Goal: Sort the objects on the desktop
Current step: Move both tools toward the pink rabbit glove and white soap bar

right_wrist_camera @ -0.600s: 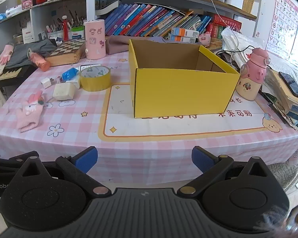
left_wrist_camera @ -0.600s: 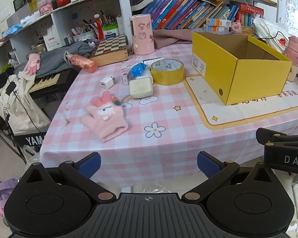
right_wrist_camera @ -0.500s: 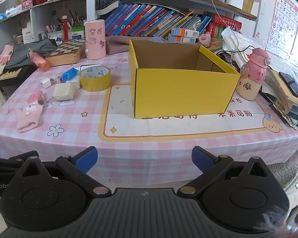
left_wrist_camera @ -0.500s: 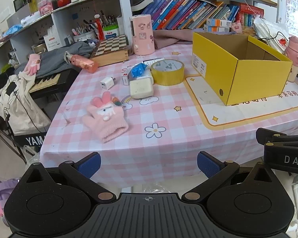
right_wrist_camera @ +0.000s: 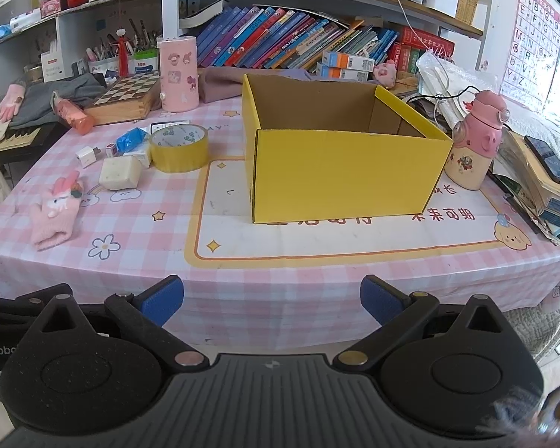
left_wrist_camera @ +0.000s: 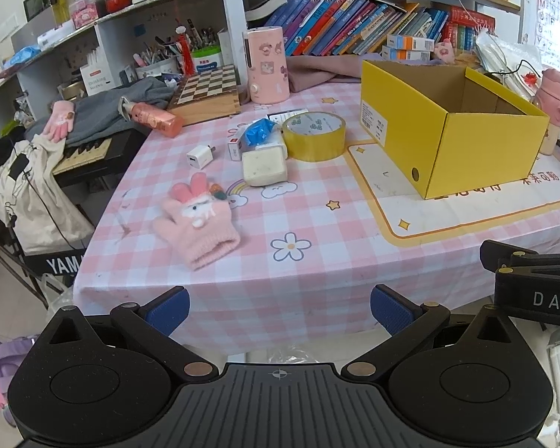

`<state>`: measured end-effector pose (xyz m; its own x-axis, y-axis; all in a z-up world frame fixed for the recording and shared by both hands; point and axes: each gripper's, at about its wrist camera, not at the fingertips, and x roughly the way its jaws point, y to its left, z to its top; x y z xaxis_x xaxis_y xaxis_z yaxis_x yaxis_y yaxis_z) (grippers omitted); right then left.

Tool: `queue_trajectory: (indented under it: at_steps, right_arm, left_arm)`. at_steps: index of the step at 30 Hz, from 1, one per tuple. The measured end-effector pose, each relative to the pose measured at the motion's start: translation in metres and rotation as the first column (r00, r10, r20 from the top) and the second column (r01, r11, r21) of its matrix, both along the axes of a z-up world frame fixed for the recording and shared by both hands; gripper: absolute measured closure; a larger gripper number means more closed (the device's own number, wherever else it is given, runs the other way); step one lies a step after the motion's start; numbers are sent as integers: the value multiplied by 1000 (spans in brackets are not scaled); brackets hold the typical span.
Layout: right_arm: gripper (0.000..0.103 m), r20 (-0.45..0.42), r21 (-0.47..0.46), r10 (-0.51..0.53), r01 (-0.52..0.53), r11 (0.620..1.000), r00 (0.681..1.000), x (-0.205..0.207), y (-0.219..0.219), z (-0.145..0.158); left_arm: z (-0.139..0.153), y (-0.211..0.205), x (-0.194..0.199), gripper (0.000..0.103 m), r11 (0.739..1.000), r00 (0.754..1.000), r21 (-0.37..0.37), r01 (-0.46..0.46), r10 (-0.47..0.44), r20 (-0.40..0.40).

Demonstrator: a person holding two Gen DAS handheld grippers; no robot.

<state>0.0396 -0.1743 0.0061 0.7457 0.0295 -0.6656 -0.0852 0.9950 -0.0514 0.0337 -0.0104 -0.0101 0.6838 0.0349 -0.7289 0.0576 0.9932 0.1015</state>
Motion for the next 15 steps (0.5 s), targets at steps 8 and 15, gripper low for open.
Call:
queue_trajectory:
  at_steps: [8,15]
  right_arm:
    - [1,4,1,-2,2,1000,1000,2,0,0]
    - [1,5,0,-11,11,1000,1000,3,0,0]
  left_arm:
    - [0,1,1,0,1000,1000,-16,1,-1,10]
    - [0,5,2,0,999,1000,-45,20,-20,14]
